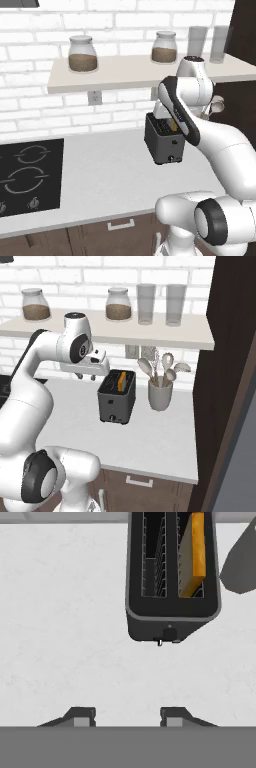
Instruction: Start the toaster. Once the lever pops up, take the bread to the plate on the dining counter.
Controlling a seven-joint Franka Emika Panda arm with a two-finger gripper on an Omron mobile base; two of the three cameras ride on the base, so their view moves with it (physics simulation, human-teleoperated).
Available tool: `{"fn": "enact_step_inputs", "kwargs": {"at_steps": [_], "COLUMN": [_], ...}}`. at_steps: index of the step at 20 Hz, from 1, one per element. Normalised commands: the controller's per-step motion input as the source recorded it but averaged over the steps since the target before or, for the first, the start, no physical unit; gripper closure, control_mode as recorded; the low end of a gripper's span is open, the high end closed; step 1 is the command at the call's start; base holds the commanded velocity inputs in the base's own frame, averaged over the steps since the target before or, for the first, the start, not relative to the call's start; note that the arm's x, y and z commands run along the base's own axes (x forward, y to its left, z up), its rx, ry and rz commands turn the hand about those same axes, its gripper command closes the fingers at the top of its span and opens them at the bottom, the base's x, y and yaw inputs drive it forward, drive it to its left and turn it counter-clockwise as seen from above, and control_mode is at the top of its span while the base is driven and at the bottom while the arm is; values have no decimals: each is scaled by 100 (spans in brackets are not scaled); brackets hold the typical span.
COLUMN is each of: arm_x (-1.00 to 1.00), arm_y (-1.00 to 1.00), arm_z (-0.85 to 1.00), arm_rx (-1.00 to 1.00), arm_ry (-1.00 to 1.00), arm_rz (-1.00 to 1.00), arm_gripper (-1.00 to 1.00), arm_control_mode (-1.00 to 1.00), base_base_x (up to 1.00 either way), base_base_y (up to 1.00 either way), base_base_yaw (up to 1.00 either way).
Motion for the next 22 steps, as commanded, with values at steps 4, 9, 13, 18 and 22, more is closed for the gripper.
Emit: {"fn": "enact_step_inputs", "kwargs": {"at_steps": [4, 9, 13, 18, 22], "arm_x": [0, -21, -3, -4, 0], "arm_y": [1, 0, -31, -29, -28], "arm_z": [-5, -29, -37, -19, -20], "arm_rx": [1, 16, 17, 12, 9], "arm_ry": [0, -2, 0, 0, 0], "arm_rz": [-5, -34, -36, -25, -18], "arm_gripper": [-100, -100, -100, -100, -100], "arm_control_mode": [-100, -100, -100, -100, -100], "base_base_x": [0, 0, 0, 0, 0], "base_base_y": [0, 0, 0, 0, 0], "base_base_yaw": [0, 0, 0, 0, 0]}}
